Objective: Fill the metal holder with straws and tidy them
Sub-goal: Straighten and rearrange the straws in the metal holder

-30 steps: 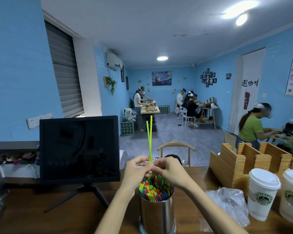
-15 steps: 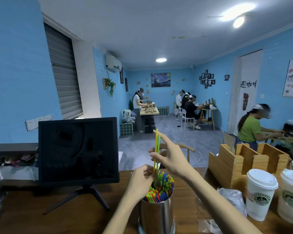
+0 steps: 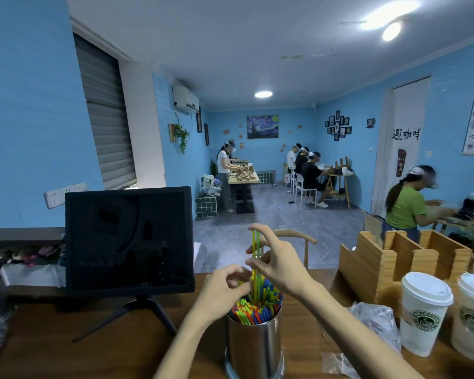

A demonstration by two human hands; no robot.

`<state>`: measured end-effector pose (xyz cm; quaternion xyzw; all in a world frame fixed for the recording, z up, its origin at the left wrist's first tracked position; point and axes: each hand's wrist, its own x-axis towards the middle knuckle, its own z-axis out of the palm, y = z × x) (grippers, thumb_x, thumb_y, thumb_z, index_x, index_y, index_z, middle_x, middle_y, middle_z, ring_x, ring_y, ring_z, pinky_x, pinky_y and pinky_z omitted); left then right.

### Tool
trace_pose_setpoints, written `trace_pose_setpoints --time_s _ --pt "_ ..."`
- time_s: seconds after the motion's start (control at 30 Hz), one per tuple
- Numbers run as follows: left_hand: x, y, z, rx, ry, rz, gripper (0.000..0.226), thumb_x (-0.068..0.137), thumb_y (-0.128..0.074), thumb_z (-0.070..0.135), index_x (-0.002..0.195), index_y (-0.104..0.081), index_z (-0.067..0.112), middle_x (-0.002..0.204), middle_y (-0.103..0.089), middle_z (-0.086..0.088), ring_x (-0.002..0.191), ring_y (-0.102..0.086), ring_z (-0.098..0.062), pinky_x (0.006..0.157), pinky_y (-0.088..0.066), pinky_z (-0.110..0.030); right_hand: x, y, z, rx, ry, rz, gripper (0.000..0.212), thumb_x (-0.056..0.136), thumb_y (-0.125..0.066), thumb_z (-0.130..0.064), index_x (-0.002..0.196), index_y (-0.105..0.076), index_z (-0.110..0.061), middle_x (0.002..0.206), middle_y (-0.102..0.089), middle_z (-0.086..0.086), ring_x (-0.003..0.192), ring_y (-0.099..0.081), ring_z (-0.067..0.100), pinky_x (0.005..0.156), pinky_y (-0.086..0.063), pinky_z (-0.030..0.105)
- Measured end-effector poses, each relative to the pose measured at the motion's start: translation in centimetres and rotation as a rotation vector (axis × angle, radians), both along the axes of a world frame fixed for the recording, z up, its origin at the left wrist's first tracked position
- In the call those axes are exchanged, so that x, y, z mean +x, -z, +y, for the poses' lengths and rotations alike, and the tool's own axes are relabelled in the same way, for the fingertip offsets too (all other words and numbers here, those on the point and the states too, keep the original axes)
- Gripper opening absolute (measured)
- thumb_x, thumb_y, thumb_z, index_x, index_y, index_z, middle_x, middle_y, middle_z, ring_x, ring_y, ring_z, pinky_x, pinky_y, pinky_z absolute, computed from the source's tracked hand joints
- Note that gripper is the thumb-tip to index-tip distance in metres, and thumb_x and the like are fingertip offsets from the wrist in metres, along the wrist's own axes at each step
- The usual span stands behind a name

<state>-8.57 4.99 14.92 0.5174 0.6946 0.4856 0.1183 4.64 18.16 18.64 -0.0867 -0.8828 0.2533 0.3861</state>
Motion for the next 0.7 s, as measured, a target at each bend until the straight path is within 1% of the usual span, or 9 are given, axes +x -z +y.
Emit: trace_pose_setpoints --time_s 0.1,0.2,0.23,0.3,0.37,0.43,0.5,0.6,0.7 --pt "-1.6 -0.1 -0.4 0.073 -0.085 -0.060 0.010 0.088 -0.077 0.026 0.095 -0.076 0.034 0.094 -0.074 0.020 0.092 -0.069 -0.005 0.081 -0.056 -0.022 0.1 1.3 0.2 0.085 0.097 -0.096 0.040 0.087 -0.080 -0.033 0.119 -0.056 -0.035 0.103 -0.072 -0.016 0.072 -0.069 0.004 0.075 -0.057 0.029" --pt "-2.4 0.0 -0.9 0.097 -0.146 -0.062 0.013 0.094 -0.070 0.021 0.096 -0.077 0.032 0.095 -0.075 0.018 0.096 -0.067 -0.001 0.081 -0.051 -0.014 0.1 2.6 0.3 0.101 0.123 -0.139 0.019 0.089 -0.075 -0.043 0.103 -0.074 -0.029 0.095 -0.069 -0.021 0.077 -0.069 0.003 0.077 -0.056 0.028" --pt "-2.6 0.1 -1.0 0.094 -0.163 -0.062 0.015 0.095 -0.068 0.019 0.097 -0.077 0.031 0.096 -0.075 0.017 0.097 -0.067 0.000 0.080 -0.050 -0.012 0.1 2.9 0.3 0.107 0.125 -0.146 0.021 0.091 -0.072 -0.047 0.098 -0.077 -0.028 0.092 -0.069 -0.020 0.079 -0.068 0.003 0.077 -0.056 0.028" --pt "-3.0 0.5 -1.1 0.086 -0.172 -0.068 0.016 0.095 -0.069 0.017 0.096 -0.078 0.030 0.097 -0.075 0.016 0.097 -0.067 -0.002 0.079 -0.050 -0.011 0.2 3.5 0.4 0.134 0.135 -0.194 0.038 0.093 -0.058 -0.061 0.093 -0.079 -0.029 0.092 -0.073 -0.015 0.085 -0.066 0.005 0.080 -0.053 0.029" --pt "-3.2 1.0 -1.3 0.084 -0.142 -0.082 0.017 0.092 -0.071 0.015 0.094 -0.078 0.031 0.095 -0.076 0.015 0.097 -0.069 -0.006 0.080 -0.052 -0.014 0.3 4.1 0.4 0.206 0.134 -0.292 0.056 0.094 -0.041 -0.070 0.100 -0.080 -0.030 0.100 -0.074 -0.011 0.094 -0.061 0.008 0.086 -0.049 0.030" --pt "-3.3 1.4 -1.4 0.078 -0.127 -0.086 0.016 0.092 -0.073 0.015 0.094 -0.078 0.031 0.094 -0.076 0.015 0.097 -0.069 -0.006 0.079 -0.053 -0.016 0.5 4.7 0.4 0.237 0.109 -0.343 0.058 0.096 -0.036 -0.068 0.113 -0.077 -0.032 0.116 -0.072 -0.011 0.108 -0.056 0.011 0.094 -0.044 0.029" --pt "-3.2 1.7 -1.7 0.067 -0.126 -0.081 0.015 0.092 -0.072 0.018 0.095 -0.078 0.031 0.094 -0.076 0.016 0.097 -0.069 -0.004 0.079 -0.055 -0.017 0.6 5.4 0.5 0.218 0.093 -0.335 0.051 0.101 -0.039 -0.062 0.121 -0.074 -0.032 0.127 -0.068 -0.013 0.118 -0.051 0.009 0.102 -0.041 0.027" --pt "-3.5 2.0 -2.0 0.049 -0.105 -0.058 0.017 0.092 -0.073 0.018 0.091 -0.079 0.034 0.094 -0.076 0.015 0.095 -0.069 -0.007 0.081 -0.057 -0.021 0.6 5.8 0.6 0.198 0.079 -0.316 0.040 0.103 -0.047 -0.051 0.127 -0.071 -0.031 0.132 -0.064 -0.013 0.122 -0.050 0.006 0.105 -0.039 0.025" --pt "-3.7 2.2 -2.0 0.012 -0.088 -0.003 0.022 0.089 -0.076 0.017 0.088 -0.079 0.039 0.094 -0.074 0.013 0.093 -0.069 -0.009 0.081 -0.057 -0.024 0.4 5.6 0.4 0.118 0.077 -0.219 0.031 0.100 -0.056 -0.044 0.124 -0.072 -0.031 0.128 -0.061 -0.014 0.120 -0.049 0.002 0.104 -0.039 0.026"
